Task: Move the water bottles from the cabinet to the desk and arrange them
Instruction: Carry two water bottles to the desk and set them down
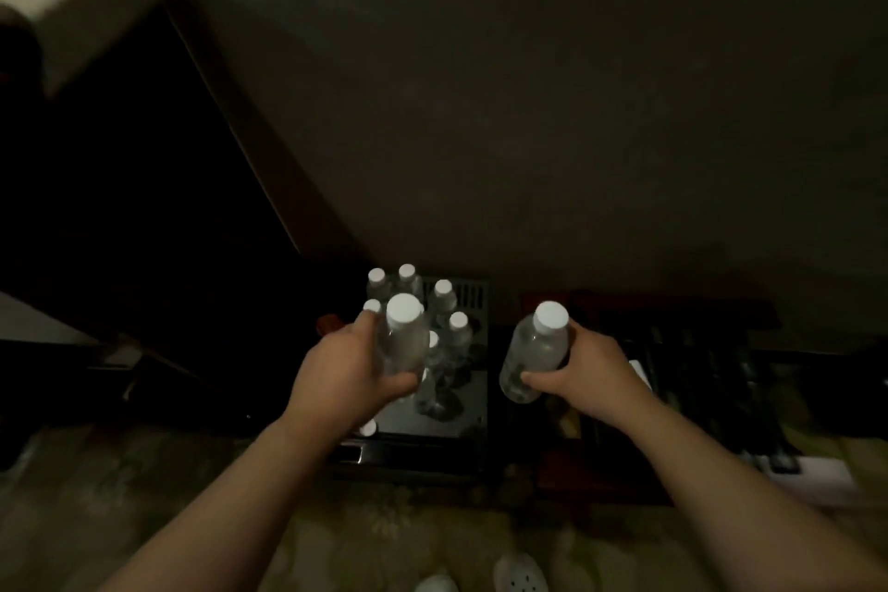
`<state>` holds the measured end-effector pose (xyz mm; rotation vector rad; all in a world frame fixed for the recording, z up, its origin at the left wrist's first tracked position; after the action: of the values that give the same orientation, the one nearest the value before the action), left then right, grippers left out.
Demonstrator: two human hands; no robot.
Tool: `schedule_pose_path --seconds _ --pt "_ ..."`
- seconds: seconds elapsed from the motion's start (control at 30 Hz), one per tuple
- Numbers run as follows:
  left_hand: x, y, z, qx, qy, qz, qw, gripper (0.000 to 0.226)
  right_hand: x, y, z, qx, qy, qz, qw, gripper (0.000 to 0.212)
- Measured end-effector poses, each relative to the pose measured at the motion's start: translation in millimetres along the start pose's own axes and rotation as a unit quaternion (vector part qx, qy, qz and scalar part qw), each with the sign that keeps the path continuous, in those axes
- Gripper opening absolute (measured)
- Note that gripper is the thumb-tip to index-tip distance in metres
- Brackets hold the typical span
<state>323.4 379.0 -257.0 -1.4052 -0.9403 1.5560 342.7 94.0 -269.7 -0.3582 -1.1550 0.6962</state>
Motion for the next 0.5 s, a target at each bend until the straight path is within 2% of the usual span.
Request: schedule_pose_path --seconds 0.1,0.33,0.5 --pt "-53.8 -43.2 -1.2 -0.009 0.06 0.001 0.998 0.057 18.8 -57.7 40.8 -0.044 -0.001 -0.011 0.999 0.064" --pt "-208.7 -103.6 15.5 0.015 0.207 0.04 0.977 0.05 36.7 -195.7 158.1 -0.137 -0.009 0.032 0.99 0.045" --pt "-331.4 -118.7 45.1 0.065 0.307 0.076 0.947 0.061 15.2 -281.3 256.0 -0.219 0.011 0.048 0.974 0.038"
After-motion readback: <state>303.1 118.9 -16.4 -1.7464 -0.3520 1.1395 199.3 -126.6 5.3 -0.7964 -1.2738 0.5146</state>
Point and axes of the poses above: each hand's wrist, its own z-axis away from the middle knuckle, its own y-axis out of the palm, x = y × z, the point moved 2 cm from there along -z, towards the middle knuckle, and after that the axes turned 4 degrees about -z, right-handed, at the moved point
